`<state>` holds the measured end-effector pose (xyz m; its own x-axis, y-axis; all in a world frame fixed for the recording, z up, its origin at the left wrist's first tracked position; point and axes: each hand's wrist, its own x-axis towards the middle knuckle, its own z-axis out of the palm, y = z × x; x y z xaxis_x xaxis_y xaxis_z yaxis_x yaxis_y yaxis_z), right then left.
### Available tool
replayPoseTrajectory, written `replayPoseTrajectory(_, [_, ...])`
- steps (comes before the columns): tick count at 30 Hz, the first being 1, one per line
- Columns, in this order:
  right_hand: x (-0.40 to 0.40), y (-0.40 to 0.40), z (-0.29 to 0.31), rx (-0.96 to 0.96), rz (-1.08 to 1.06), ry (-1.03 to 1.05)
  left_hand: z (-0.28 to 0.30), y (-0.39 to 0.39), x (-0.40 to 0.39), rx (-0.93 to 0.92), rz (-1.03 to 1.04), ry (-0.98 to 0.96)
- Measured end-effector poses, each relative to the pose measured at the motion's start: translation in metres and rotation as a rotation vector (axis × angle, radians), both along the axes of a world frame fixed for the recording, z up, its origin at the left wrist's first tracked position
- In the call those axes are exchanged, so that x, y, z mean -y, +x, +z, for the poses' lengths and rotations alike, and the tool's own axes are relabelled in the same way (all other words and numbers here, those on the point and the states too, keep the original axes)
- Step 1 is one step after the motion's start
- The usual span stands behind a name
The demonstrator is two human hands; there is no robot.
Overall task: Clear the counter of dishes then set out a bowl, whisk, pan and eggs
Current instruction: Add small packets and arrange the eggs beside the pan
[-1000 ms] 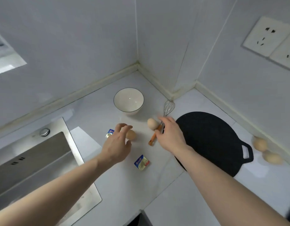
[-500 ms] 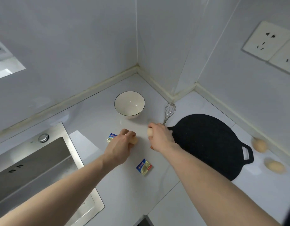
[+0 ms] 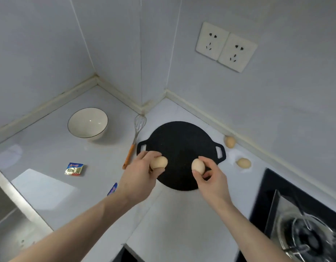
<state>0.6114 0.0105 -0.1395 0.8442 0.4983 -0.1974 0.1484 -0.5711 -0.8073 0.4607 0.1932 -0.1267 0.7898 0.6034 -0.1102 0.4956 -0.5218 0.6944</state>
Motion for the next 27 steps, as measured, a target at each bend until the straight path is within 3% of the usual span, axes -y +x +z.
replayPoseTrajectory(5, [0.074,0.043,0.004,-0.020,-0.209,-0.091,-0.001,0.072,0.058,0.022,-0.151,-0.049])
replayPoseTrajectory(12, [0.115,0.092,-0.016,-0.054,-0.302,-0.268,-0.017,0.166,0.120,-0.115,-0.324,-0.031])
replayPoseTrajectory(21, [0.119,0.141,-0.046,-0.112,-0.395,-0.288,-0.043,0.243,0.154,-0.238,-0.332,-0.004])
replayPoseTrajectory(27, [0.123,0.165,-0.054,-0.083,-0.402,-0.275,-0.059,0.269,0.156,-0.221,-0.261,0.038])
